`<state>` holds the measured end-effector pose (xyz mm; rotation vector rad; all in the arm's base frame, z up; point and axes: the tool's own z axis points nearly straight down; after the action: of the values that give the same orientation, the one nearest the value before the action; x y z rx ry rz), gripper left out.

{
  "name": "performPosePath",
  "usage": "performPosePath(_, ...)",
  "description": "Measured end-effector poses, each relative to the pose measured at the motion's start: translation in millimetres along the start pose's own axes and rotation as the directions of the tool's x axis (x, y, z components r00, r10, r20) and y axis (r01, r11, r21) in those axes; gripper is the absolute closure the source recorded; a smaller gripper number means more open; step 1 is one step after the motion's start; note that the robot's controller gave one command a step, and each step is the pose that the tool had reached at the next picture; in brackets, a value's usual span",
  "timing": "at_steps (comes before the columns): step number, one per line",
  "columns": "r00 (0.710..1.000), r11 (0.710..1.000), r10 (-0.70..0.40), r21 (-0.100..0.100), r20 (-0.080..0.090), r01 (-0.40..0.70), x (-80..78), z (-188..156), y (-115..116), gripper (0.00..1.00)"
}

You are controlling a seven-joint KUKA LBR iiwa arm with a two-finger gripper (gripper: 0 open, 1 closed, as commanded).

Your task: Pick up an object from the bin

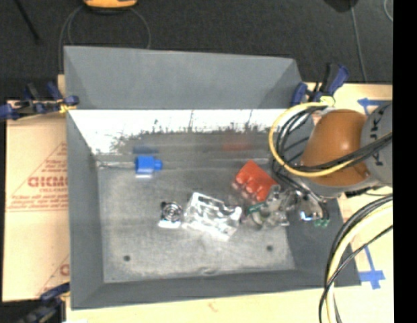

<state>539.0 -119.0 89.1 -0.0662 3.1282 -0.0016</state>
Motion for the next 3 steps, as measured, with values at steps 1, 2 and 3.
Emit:
performPosePath(1, 0.998, 0.998, -0.064, -0.005, -0.010, 0.064, -13.2, 4.4, -8.9, 1.00)
performPosePath(2, 0.998, 0.998, -0.063, -0.002, -0.008, 0.063, 3.6, -7.2, 2.2, 1.00)
performPosePath(3, 0.998, 0.998, -0.069, -0.002, 0.000, 0.069, -5.2, 2.3, -7.9, 1.00)
